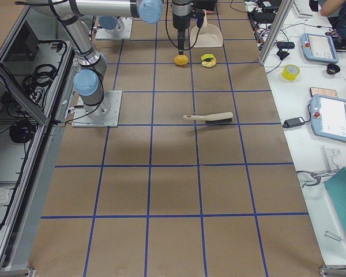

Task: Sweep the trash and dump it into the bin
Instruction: 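Lower the left gripper to the dustpan handle while the right descends to the brush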

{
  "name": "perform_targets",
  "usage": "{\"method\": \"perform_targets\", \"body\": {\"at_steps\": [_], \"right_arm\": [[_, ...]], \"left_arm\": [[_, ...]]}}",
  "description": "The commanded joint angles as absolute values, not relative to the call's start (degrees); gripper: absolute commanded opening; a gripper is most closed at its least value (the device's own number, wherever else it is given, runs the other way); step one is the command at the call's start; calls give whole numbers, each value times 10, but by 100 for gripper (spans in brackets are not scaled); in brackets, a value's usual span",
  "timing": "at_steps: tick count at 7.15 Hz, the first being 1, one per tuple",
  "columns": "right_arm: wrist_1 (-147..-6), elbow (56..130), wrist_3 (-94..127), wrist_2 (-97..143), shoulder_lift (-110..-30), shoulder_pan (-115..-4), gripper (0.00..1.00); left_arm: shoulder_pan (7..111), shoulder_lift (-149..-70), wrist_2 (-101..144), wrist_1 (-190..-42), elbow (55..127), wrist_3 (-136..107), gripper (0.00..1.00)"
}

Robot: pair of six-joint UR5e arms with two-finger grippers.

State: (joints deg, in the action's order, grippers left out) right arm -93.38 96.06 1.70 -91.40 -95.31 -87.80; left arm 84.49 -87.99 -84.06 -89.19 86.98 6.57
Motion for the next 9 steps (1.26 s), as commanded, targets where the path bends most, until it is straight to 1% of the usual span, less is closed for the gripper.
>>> {"method": "perform_targets", "body": {"at_steps": [1, 4, 5, 6, 7, 8, 9], "right_arm": [[-933, 961, 16, -922, -951, -878, 100], [-934, 962, 11, -924, -941, -873, 100], [-946, 961, -37, -923, -941, -869, 100], [-964, 960, -127, -923, -941, -841, 100], [-963, 961, -173, -913, -940, -785, 100], [-967, 960, -218, -914, -928, -750, 100], [-1006, 958, -248, -917, -904, -738, 100]], "left_arm": [[842, -874, -840, -895, 889, 58, 100], [841, -870, -840, -896, 928, 57, 100], [837, -877, -839, -876, 928, 74, 100], [814, -891, -840, -848, 932, 152, 100], [800, -899, -840, -844, 939, 220, 100], [788, -917, -840, -827, 942, 270, 100], [785, -937, -841, -791, 943, 348, 100]]}}
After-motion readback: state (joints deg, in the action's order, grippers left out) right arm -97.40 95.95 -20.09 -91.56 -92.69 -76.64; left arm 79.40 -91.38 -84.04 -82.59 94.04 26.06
